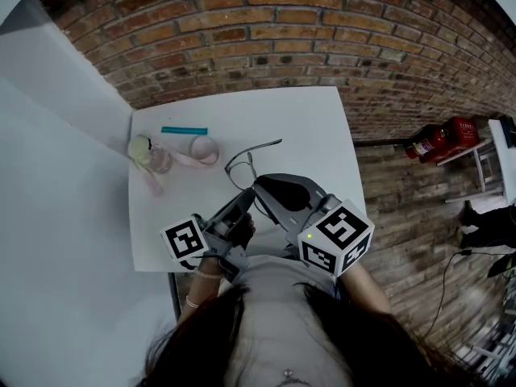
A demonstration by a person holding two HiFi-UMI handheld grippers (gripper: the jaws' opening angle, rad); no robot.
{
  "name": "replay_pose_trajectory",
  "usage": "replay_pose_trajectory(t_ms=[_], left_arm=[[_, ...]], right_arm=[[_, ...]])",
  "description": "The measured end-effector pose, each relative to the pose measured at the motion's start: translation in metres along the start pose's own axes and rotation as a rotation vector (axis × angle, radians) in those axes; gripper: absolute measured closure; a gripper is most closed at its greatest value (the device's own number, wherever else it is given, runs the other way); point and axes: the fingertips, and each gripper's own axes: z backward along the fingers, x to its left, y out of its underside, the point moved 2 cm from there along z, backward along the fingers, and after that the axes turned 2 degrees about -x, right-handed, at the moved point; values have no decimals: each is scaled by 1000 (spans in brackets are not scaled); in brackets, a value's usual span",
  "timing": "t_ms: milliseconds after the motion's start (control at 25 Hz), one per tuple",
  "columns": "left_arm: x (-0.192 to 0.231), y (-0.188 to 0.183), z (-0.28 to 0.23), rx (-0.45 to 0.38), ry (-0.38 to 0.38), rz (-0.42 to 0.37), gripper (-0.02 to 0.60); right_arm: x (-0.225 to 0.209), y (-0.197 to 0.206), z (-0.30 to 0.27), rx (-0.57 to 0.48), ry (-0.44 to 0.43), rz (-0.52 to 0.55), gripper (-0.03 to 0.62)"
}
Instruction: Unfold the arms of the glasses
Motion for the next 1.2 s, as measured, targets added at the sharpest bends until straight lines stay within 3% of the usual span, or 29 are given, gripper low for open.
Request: replay_pose_trajectory(t_ms=[1200], left_arm=[[7,-13,4,-53,38,110,560]], right_arm=[[3,-18,11,-100,-32,39,566]])
